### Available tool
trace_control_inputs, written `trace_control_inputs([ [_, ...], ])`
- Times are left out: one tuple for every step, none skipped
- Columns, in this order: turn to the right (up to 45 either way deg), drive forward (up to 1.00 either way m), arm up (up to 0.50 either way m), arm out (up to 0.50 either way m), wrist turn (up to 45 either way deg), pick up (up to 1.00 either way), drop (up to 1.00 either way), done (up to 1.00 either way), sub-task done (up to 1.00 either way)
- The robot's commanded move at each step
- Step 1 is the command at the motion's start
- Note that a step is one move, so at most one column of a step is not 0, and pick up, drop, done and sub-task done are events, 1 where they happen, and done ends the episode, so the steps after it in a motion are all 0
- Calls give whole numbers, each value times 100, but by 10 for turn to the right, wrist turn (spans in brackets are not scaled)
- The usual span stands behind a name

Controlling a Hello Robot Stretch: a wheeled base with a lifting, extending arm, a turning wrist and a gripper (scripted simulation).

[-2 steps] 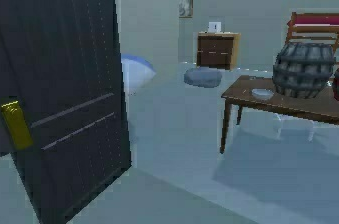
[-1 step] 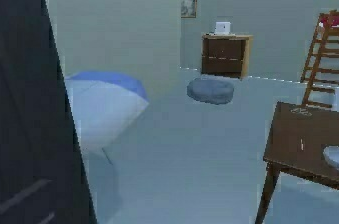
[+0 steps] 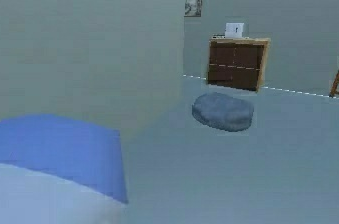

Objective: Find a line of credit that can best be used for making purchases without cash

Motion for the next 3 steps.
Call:
trace_control_inputs([
  [120, 0, 0, 0, 0, 0, 0, 0, 0],
  [0, 5, 0, 0, 0, 0, 0, 0, 0],
  [180, 0, 0, 0, 0, 0, 0, 0, 0],
])
